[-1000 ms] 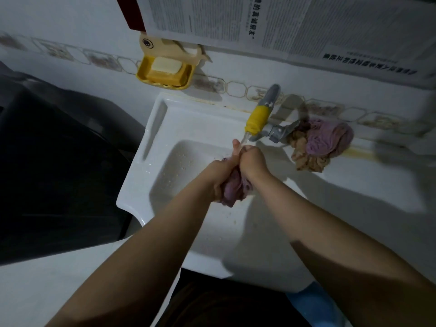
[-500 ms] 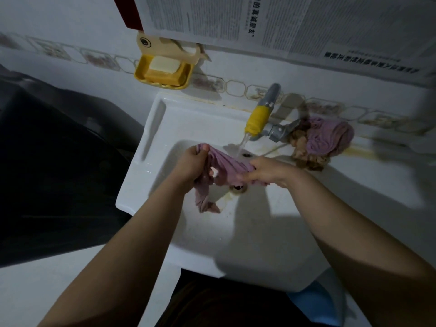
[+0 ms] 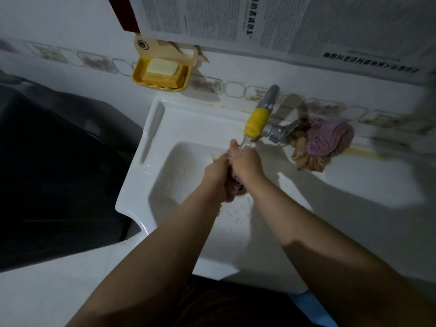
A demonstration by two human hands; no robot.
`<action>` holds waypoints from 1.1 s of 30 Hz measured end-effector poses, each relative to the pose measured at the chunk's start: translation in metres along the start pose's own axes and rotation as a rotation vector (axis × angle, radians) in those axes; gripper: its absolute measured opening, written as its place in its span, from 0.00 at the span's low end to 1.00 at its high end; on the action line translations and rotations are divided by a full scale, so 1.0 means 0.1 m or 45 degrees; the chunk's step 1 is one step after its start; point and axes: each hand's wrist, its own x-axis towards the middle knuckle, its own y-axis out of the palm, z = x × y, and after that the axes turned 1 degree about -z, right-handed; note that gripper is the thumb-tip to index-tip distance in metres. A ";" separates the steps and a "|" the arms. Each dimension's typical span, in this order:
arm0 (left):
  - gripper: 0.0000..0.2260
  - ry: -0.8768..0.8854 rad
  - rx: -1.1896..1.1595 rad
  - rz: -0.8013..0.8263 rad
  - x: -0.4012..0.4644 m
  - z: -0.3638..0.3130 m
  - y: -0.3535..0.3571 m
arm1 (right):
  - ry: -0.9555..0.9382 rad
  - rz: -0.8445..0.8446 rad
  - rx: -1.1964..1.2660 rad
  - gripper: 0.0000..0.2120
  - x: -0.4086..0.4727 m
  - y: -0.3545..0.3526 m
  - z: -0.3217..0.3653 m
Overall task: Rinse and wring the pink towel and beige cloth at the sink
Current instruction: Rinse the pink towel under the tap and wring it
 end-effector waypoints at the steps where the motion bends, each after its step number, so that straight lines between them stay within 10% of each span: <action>1: 0.20 -0.025 0.017 -0.021 -0.01 0.01 0.01 | 0.019 -0.031 -0.040 0.19 0.06 -0.03 0.02; 13: 0.15 0.181 0.212 -0.136 0.03 -0.10 -0.02 | 0.104 -0.094 0.117 0.19 -0.04 0.10 0.00; 21: 0.17 -0.027 0.125 0.511 -0.12 -0.08 -0.35 | 0.441 0.266 0.611 0.17 0.21 -0.34 -0.17; 28: 0.08 0.091 -0.262 0.183 0.04 -0.09 -0.56 | 0.489 0.485 1.229 0.15 0.08 -0.39 -0.32; 33: 0.12 0.138 -0.073 -0.175 0.10 -0.06 -0.09 | 0.058 0.155 0.465 0.26 -0.19 0.04 -0.12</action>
